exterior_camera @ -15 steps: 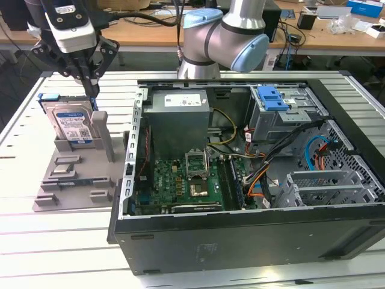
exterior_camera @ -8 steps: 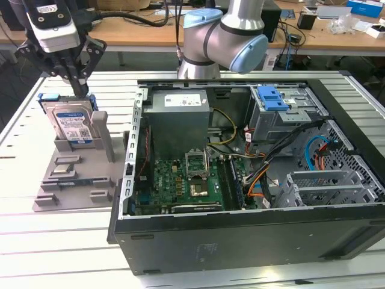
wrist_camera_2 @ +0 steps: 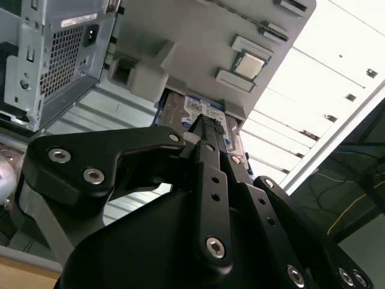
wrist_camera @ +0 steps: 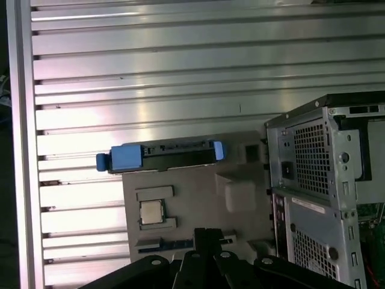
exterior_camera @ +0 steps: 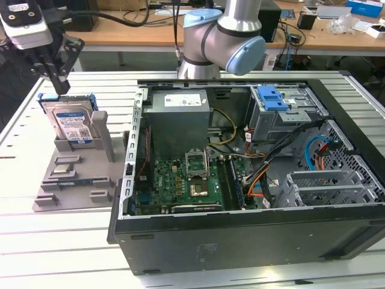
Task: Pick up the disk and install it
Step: 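Reach for the disk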
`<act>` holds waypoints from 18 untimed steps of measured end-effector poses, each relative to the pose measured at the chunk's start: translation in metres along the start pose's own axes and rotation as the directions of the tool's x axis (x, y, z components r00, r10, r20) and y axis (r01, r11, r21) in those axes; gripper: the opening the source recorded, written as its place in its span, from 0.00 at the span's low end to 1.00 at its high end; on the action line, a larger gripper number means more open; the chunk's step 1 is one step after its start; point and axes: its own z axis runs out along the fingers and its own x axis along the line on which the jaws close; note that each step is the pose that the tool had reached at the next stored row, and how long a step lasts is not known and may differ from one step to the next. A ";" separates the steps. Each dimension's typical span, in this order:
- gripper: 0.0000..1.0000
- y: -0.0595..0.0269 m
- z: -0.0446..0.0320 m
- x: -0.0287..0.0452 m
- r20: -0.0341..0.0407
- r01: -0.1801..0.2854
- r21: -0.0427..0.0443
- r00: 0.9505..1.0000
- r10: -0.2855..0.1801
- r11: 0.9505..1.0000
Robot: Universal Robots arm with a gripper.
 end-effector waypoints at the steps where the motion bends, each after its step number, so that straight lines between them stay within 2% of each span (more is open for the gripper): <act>1: 0.11 0.0022 0.0015 0.0061 0.000 0.000 0.000 1.000 0.000 1.000; 2: 0.11 0.0056 0.0038 0.0140 0.000 0.000 0.001 1.000 0.000 1.000; 4: 0.11 0.0097 0.0066 0.0220 0.000 0.000 0.002 1.000 0.000 1.000; 6: 0.11 0.0154 0.0119 0.0331 0.000 0.000 0.004 1.000 0.000 1.000; 7: 0.11 0.0166 0.0136 0.0356 0.000 0.000 0.004 1.000 0.000 1.000; 9: 0.11 0.0187 0.0175 0.0396 0.001 0.000 0.005 1.000 0.000 1.000; 14: 0.11 0.0209 0.0255 0.0442 0.001 0.000 0.008 1.000 0.000 1.000; 18: 0.11 0.0208 0.0260 0.0452 0.001 0.000 0.008 1.000 0.000 1.000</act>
